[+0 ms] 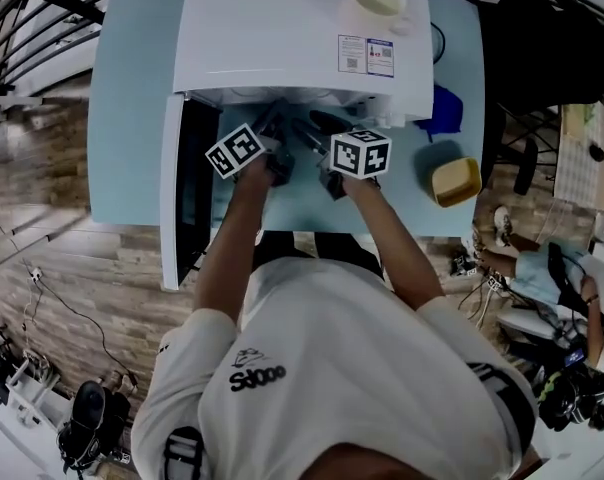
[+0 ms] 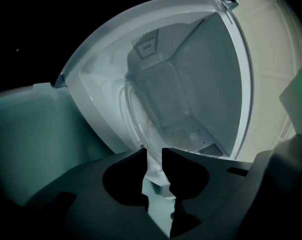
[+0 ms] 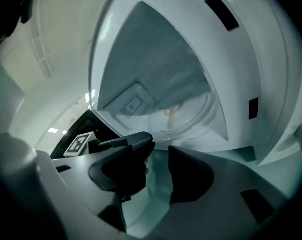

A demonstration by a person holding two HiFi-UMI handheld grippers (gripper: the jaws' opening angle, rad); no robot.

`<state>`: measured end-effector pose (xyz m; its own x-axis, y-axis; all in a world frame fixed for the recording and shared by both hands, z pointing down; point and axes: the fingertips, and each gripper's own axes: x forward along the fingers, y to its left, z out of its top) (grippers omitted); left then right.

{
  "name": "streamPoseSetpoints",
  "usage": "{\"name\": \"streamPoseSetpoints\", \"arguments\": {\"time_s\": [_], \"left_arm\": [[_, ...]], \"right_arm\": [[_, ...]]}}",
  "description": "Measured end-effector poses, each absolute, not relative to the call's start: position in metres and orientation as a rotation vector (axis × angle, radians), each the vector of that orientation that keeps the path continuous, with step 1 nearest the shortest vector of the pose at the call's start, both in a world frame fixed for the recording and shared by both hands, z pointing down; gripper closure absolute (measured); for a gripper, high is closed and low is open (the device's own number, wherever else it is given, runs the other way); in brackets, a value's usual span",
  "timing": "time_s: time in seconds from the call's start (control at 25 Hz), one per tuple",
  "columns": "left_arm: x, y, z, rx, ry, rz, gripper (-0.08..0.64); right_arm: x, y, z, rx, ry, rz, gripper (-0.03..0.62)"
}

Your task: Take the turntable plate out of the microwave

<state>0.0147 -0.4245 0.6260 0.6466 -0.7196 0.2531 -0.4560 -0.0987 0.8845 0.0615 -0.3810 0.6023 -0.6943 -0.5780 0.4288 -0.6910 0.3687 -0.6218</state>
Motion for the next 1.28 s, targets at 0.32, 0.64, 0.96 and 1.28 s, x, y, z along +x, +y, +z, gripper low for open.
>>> {"name": "streamPoseSetpoints", "arguments": {"time_s": [0.32,0.64,0.96,1.28], "left_arm": [[0.012,-0.429,0.623,1.842,-0.939,-0.227,0.486],[0.008,-0.431,0.625,1.854,-0.944,-0.223,0.489],[0.002,-0.433,0.626,1.841,-0.943,-0.237,0.489],[-0.017,-0.452,0.625,1.649,-0.955,-0.419,0.411]], "right_arm": [[0.066,-0.423,0.615,1.407,-2.474,1.611,0.374],[0.072,-0.444,0.621,1.573,-2.415,1.828,0.380],[0.076,-0.442,0.632,1.585,-2.375,2.043,0.536],[0.077,-0.435,0.622,1.567,-2.448,2.117,0.545]]}}
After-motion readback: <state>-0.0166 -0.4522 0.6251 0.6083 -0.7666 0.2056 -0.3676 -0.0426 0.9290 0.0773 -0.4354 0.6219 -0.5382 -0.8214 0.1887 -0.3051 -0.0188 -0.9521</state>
